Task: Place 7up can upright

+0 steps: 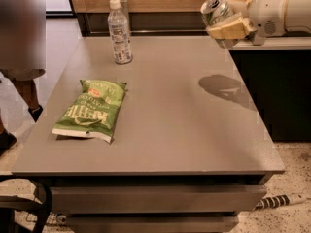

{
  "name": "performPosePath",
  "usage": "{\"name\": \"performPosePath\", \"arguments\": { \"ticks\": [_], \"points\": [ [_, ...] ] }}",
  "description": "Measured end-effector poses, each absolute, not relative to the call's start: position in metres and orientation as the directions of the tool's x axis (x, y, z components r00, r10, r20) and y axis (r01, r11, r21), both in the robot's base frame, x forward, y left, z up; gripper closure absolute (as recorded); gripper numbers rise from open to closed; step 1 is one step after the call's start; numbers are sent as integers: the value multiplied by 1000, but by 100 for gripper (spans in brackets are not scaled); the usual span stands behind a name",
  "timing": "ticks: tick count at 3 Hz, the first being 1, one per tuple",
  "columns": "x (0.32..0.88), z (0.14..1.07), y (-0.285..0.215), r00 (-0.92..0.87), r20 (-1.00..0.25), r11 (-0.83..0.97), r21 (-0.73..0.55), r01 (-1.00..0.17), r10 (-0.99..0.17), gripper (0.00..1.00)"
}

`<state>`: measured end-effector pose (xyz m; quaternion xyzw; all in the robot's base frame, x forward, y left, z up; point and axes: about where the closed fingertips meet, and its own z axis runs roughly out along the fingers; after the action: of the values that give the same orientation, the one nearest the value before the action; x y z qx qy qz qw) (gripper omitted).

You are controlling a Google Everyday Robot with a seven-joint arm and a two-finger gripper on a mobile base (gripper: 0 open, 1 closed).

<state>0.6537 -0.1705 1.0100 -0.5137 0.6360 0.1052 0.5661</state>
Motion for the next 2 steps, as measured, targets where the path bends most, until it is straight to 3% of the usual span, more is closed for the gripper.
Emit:
{"name": "performPosePath", "arguments": {
  "ticks": [2],
  "points": [
    [662, 1001, -168, 134, -855, 471, -398, -787, -500, 100]
  ]
}}
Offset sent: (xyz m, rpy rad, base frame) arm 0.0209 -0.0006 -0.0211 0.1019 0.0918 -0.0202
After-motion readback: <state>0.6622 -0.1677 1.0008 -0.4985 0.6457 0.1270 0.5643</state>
